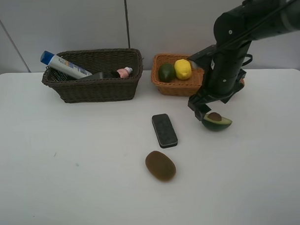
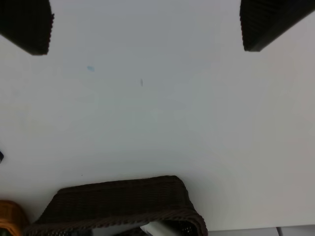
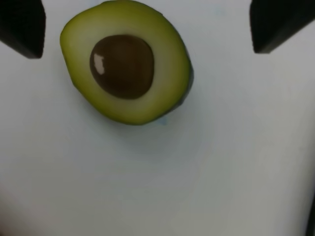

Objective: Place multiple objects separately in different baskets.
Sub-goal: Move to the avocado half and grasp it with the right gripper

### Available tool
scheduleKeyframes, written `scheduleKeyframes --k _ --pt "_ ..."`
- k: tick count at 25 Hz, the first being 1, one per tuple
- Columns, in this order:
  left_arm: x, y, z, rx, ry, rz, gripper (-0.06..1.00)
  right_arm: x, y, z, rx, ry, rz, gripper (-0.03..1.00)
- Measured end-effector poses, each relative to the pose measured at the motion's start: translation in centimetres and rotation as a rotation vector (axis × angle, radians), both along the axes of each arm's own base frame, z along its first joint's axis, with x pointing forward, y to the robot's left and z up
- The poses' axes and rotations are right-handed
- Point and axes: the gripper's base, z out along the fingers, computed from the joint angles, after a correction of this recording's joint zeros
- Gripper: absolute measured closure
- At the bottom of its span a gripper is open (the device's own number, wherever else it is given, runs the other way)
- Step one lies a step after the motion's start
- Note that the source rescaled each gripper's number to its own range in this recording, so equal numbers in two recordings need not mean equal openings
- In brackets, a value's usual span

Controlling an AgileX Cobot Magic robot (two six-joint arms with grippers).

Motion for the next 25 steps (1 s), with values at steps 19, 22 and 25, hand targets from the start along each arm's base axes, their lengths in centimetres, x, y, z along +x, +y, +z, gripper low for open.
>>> scheduleKeyframes --k 19,22,25 --pt "0.0 0.0 0.0 0.0 -0.001 0.0 -0.05 1.6 -2.2 -6.1 0.035 0.065 0.008 -0.01" --pt "0.0 0.0 0.0 0.0 -0.001 0.0 -0.05 1.7 -2.2 -6.8 0.03 0.083 0.008 -0.01" --pt "0.0 0.0 0.0 0.0 -0.001 0.0 -0.05 1.7 -2.2 -7.0 0.026 0.093 0.006 -0.01"
